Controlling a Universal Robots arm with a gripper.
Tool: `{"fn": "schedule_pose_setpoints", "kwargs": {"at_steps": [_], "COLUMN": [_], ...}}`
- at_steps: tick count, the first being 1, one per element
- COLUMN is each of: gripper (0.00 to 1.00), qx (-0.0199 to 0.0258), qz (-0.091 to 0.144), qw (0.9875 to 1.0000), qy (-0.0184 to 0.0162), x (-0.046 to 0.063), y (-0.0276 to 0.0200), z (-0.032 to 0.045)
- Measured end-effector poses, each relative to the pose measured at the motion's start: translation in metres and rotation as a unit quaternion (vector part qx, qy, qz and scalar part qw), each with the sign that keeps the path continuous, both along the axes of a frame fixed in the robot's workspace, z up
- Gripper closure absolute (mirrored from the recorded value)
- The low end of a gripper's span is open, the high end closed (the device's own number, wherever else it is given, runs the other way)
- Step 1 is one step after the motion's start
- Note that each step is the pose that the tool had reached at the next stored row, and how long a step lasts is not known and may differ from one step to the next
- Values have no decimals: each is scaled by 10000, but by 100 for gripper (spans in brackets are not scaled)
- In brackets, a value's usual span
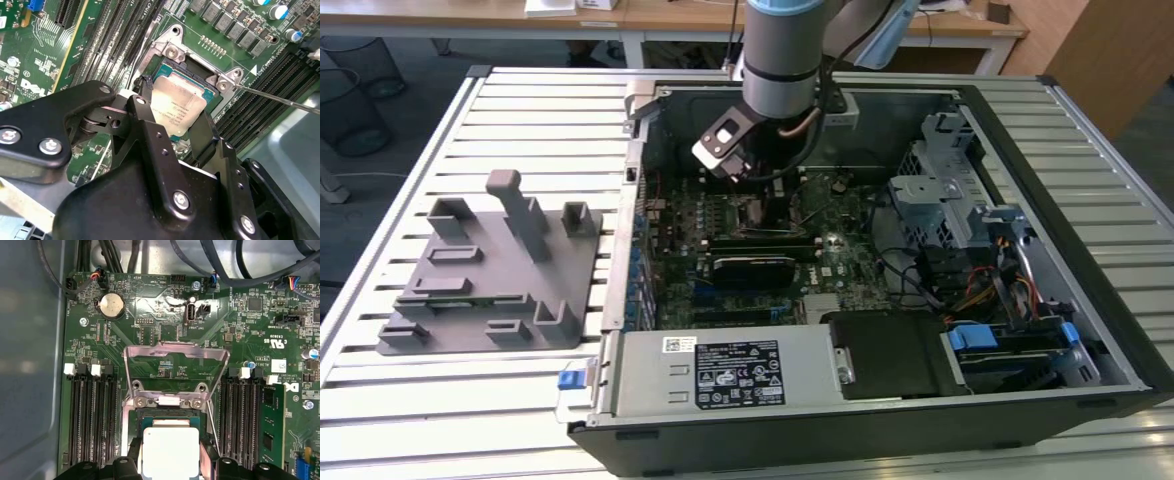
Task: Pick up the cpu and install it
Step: 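Place the cpu into insertion slot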
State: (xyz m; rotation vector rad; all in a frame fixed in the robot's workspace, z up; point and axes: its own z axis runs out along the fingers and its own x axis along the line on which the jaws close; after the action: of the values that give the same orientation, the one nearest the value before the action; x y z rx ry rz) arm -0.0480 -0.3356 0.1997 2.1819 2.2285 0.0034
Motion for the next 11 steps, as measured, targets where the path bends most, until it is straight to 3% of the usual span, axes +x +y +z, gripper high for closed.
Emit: {"fn": "schedule_pose_setpoints", "kwargs": {"at_steps": [11], "gripper": [46], "qx": [0], "qz": [-60], "qw": [10000], "qy": [0], "x": [0], "y": [25], "z": [-39]}}
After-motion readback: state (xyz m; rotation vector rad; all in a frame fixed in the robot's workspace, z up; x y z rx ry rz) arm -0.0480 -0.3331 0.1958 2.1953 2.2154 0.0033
